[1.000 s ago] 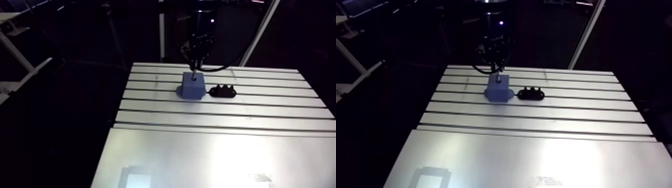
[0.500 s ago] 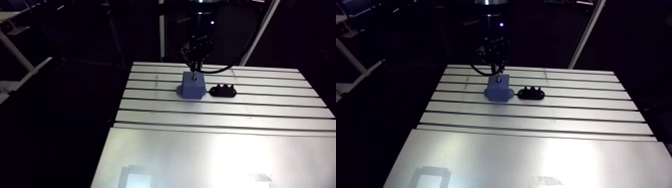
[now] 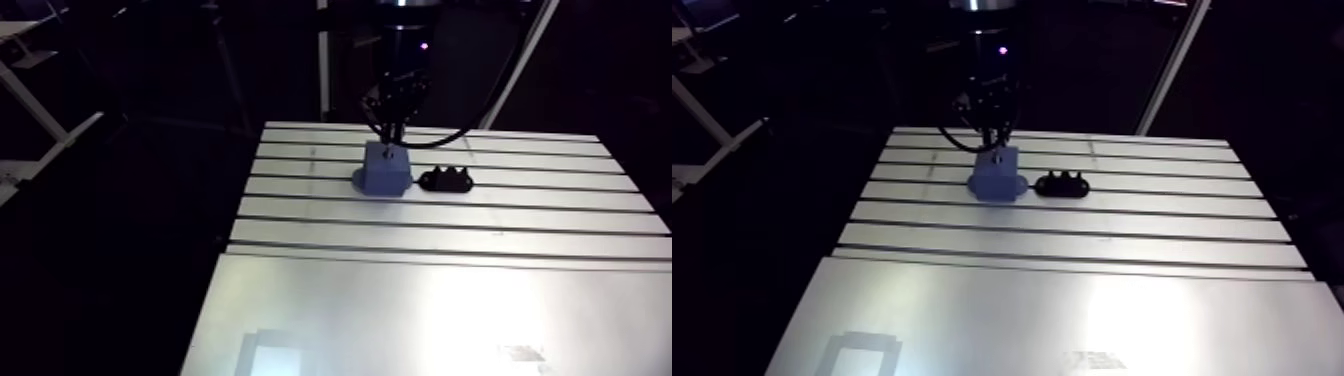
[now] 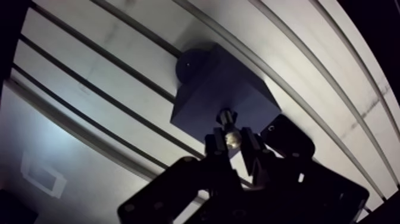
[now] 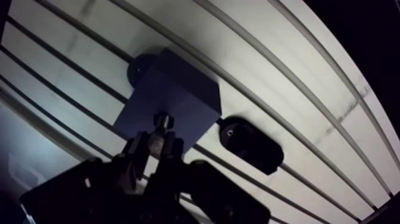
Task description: Pick up the M10 bolt and insert it into the hex recess until seated.
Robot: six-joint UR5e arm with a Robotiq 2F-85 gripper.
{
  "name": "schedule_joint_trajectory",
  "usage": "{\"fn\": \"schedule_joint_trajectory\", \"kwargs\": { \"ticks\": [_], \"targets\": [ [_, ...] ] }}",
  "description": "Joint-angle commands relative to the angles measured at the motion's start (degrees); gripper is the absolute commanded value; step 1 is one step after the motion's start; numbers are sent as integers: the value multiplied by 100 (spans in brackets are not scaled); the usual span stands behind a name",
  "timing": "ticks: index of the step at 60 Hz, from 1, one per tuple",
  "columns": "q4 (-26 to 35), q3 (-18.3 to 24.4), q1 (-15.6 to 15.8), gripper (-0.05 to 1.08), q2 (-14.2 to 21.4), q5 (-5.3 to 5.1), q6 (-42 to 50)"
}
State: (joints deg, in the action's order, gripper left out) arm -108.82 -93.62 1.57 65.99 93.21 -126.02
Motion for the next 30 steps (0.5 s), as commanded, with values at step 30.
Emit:
{"fn": "schedule_joint_trajectory", "kwargs": {
  "ticks": [30],
  "targets": [
    [-3,-20,-16,107,-39,-9,-15]
  ]
}}
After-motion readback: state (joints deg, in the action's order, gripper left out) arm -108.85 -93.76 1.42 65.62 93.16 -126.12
